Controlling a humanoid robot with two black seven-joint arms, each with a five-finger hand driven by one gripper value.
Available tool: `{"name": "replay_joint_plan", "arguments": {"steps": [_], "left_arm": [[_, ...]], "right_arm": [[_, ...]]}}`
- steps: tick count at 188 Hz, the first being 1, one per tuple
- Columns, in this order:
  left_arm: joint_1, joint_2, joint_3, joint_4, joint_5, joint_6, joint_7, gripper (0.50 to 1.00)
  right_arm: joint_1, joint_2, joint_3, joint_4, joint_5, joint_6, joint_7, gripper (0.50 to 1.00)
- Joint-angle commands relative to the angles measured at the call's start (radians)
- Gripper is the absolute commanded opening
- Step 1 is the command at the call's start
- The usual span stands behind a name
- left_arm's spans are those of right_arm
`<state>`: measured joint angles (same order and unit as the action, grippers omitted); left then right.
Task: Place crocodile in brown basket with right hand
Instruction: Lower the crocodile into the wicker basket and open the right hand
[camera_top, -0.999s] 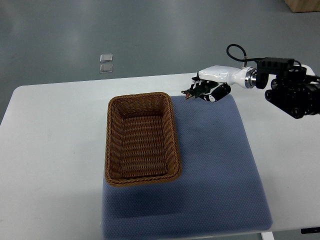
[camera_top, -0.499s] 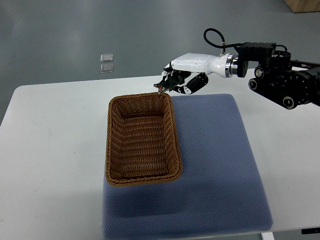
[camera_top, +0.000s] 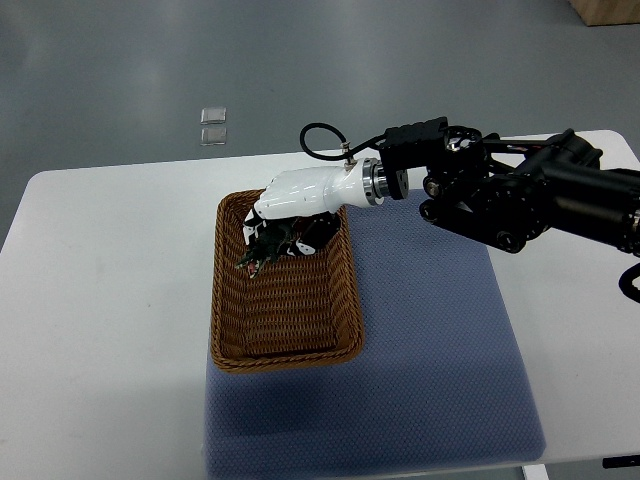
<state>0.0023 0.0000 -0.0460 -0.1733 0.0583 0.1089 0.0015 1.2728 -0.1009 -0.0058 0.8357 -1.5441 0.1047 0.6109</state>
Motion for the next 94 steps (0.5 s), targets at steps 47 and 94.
{"name": "replay_joint_plan", "arguments": {"steps": [47,94], "left_arm": [[0.001,0.000,0.000,0.000,0.000,0.000,0.000,1.000],[-0.001,0.000,0.000,0.000,0.000,0.000,0.000,1.000]], "right_arm": [[-0.030,0.041,-0.019,-0.033,-0.004,-0.008,0.000,0.615],[-0.061,0.033,-0.019,-0.056,-0.002,-0.008,0.000,0.819]]}}
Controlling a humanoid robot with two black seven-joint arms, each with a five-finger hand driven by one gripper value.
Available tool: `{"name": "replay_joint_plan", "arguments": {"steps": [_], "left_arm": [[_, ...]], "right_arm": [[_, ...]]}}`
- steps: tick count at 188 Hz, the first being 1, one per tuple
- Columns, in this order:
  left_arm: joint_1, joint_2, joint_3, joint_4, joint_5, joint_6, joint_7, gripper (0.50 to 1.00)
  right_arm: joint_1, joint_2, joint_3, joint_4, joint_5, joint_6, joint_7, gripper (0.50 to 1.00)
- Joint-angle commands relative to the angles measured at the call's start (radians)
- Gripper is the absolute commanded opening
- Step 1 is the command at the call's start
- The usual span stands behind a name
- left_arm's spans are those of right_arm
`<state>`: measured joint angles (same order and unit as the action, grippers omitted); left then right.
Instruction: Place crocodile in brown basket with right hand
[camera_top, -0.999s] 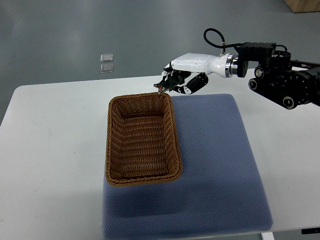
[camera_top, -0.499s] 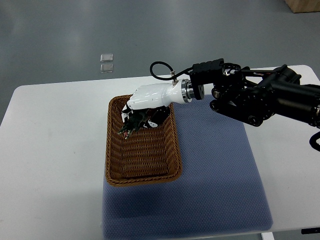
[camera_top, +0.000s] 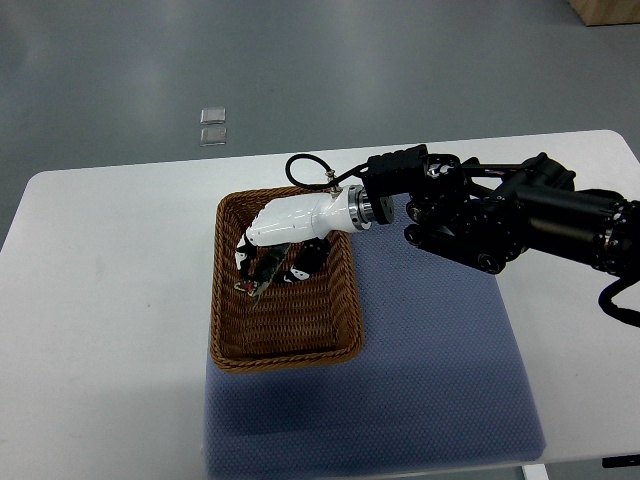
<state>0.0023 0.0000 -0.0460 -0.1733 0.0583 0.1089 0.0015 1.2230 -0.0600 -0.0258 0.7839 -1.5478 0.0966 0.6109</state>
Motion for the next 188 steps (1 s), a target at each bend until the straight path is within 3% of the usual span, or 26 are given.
{"name": "replay_joint_plan", "arguments": {"steps": [1,21,73,133,188], "left_arm": [[0.001,0.000,0.000,0.000,0.000,0.000,0.000,1.000],[0.001,0.000,0.000,0.000,0.000,0.000,0.000,1.000],[0.001,0.000,0.000,0.000,0.000,0.000,0.000,1.000],[-0.001,0.000,0.000,0.000,0.000,0.000,0.000,1.000],[0.001,0.000,0.000,0.000,0.000,0.000,0.000,1.000]], "right_arm": [[-0.011,-0.009,0.001,-0.005,0.002,0.000,0.000,0.829],[-0.014,-0.017,0.014,-0.012,0.012,-0.002,0.000,0.915],[-0.010,-0.081,0.058,-0.012,0.052,0.000,0.000,0.924],[-0.020,-0.185,0.227,-0.012,0.350,0.232,0.000,0.921],[-0.148,-0.291,0.359,-0.015,0.794,0.295,-0.158,0.924]]}}
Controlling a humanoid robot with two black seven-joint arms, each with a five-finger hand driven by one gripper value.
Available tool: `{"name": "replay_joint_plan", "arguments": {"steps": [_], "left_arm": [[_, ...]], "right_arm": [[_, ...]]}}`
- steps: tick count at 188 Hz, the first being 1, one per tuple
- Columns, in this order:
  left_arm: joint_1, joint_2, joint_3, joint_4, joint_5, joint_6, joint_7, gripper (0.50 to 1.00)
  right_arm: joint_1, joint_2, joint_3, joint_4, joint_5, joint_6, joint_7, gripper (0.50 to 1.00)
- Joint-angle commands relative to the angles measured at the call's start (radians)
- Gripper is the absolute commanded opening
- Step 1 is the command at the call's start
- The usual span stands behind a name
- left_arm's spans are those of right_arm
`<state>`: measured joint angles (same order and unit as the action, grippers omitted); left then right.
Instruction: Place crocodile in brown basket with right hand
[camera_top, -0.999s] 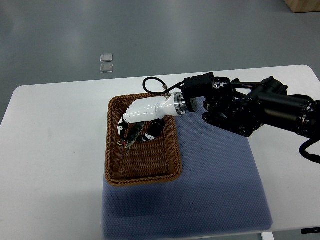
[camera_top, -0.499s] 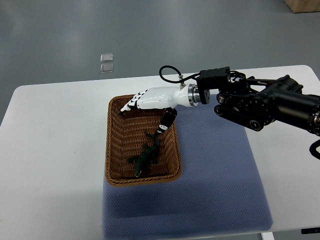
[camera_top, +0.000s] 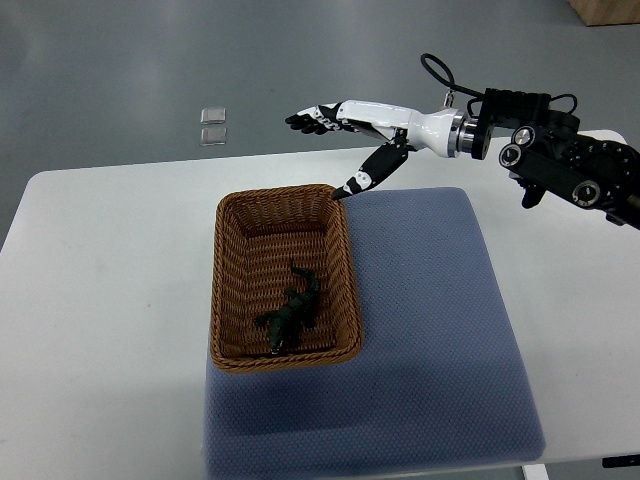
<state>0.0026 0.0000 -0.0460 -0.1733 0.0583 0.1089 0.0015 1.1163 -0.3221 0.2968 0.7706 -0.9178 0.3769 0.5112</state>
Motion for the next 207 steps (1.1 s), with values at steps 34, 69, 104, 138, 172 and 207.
{"name": "replay_joint_plan", "arguments": {"steps": [34,69,104,138,172,207], "left_arm": [[0.000,0.000,0.000,0.000,0.000,0.000,0.000,1.000],[0.000,0.000,0.000,0.000,0.000,0.000,0.000,1.000],[0.000,0.000,0.000,0.000,0.000,0.000,0.000,1.000],[0.000,0.000,0.000,0.000,0.000,0.000,0.000,1.000],[0.000,0.000,0.000,0.000,0.000,0.000,0.000,1.000],[-0.001,0.000,0.000,0.000,0.000,0.000,0.000,1.000]], "right_arm": [[-0.116,-0.075,0.044,-0.010,0.451,0.046,-0.126,0.924],[-0.173,-0.090,0.045,-0.057,0.727,0.112,-0.226,0.926],[-0.207,-0.094,0.044,-0.099,0.930,0.155,-0.309,0.926],[-0.243,-0.081,0.044,-0.111,1.037,0.155,-0.344,0.926],[-0.256,-0.077,0.045,-0.119,1.053,0.140,-0.333,0.928],[-0.256,-0.072,0.045,-0.177,1.053,0.146,-0.332,0.928]]}}
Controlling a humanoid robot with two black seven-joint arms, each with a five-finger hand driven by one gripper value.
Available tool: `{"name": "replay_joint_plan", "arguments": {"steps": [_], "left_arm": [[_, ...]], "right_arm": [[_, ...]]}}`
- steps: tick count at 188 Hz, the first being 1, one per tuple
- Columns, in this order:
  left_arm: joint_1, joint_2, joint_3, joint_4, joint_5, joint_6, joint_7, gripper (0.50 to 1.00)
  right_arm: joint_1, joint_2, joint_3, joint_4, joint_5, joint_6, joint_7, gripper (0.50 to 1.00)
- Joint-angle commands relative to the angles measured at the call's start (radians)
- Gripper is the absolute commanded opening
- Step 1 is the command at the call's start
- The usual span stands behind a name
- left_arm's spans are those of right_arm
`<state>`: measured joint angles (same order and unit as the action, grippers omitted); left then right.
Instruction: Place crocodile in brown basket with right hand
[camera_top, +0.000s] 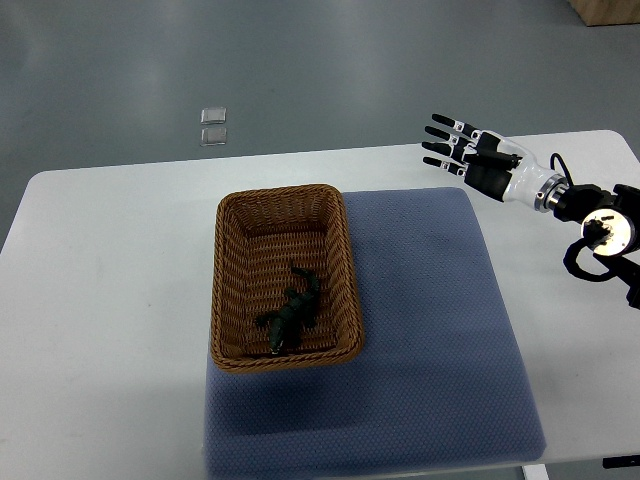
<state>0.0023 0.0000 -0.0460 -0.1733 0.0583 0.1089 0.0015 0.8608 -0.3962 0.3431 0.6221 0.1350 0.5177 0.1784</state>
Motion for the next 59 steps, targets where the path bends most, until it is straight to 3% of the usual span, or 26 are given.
{"name": "replay_joint_plan", "arguments": {"steps": [1,59], "left_arm": [[-0.001,0.000,0.000,0.000,0.000,0.000,0.000,1.000],[0.001,0.000,0.000,0.000,0.000,0.000,0.000,1.000]], "right_arm": [[0.000,0.002,-0.001,-0.028,0.000,0.005,0.001,0.928],[-0.014,-0.001,0.002,-0.038,0.000,0.012,0.003,0.928]]}}
